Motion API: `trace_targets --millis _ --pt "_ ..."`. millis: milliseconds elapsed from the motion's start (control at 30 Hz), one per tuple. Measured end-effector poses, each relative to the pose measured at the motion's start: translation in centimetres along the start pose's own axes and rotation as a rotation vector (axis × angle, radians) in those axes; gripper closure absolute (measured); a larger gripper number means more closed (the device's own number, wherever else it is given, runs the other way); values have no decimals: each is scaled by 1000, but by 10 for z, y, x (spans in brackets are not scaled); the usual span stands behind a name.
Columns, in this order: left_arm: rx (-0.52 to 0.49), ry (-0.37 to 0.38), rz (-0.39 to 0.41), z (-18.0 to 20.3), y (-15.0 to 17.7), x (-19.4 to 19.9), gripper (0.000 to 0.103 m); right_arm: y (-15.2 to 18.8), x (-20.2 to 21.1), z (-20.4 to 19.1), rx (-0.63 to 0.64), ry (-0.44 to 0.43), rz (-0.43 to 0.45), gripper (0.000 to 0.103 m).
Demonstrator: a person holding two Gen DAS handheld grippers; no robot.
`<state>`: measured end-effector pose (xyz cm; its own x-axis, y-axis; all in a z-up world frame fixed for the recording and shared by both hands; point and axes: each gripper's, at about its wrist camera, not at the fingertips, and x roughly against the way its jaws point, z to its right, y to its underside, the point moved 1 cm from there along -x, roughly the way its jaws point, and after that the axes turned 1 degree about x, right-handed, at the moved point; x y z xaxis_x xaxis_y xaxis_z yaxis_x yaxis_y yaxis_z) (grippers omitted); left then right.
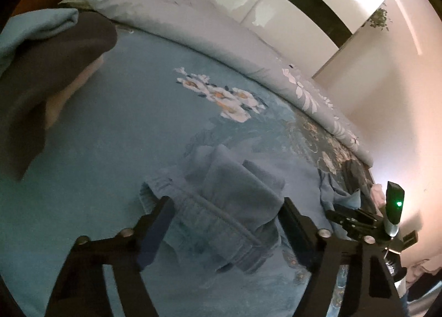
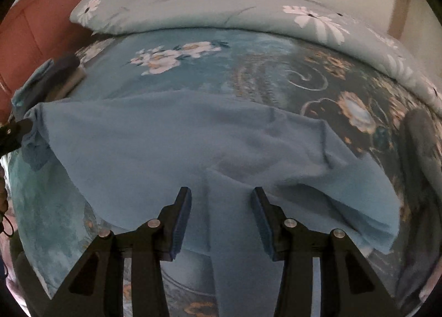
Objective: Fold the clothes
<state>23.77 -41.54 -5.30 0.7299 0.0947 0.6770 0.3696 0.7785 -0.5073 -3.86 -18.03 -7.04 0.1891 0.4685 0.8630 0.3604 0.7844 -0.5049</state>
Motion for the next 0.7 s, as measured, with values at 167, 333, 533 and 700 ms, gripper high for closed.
trace_targets --millis 167,333,533,700 --pt "37 16 -19 -4 0 -3 62 -2 10 10 -81 -14 38 95" --pt "-35 -54 19 7 -12 7 79 -8 65 34 -161 6 184 96" --pt "-253 -126 178 36 -23 56 80 14 170 62 -231 62 420 96" --pt "-303 -184 126 11 13 58 77 72 207 72 -244 137 428 96"
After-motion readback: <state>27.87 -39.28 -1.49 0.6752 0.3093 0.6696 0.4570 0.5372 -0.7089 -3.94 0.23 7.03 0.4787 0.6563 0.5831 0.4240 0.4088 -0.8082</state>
